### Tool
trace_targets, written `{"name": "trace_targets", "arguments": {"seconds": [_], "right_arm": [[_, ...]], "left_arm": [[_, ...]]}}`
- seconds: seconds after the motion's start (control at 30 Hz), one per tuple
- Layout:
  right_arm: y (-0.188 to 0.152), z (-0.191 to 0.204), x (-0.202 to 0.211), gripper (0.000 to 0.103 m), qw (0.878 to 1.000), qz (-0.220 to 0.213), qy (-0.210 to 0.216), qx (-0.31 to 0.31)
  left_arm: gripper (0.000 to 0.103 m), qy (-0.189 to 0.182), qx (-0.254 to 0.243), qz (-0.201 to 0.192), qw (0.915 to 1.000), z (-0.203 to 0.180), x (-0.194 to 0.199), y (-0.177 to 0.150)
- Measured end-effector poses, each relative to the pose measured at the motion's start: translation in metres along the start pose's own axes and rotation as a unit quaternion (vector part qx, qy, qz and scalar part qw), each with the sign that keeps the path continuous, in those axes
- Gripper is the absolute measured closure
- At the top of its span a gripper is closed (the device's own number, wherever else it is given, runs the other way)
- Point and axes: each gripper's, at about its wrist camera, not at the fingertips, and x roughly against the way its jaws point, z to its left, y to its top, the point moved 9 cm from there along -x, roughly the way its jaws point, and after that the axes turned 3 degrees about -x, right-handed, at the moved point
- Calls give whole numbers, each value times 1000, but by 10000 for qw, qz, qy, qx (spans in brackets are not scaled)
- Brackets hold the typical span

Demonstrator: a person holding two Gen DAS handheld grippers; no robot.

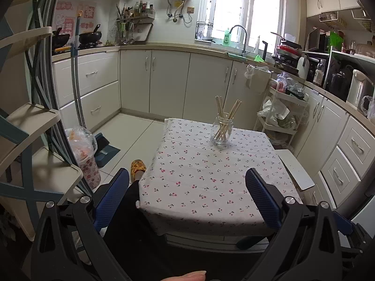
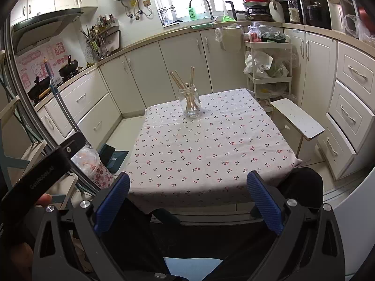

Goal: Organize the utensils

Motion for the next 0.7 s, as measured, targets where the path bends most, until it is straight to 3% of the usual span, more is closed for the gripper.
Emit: {"name": "trace_targets", "arguments": {"seconds": [0.7], "right_arm": [[-1,4,1,7,9999,29,-1,128]], "left_arm": [[8,24,-55,-16,10000,1,1,-2]]}}
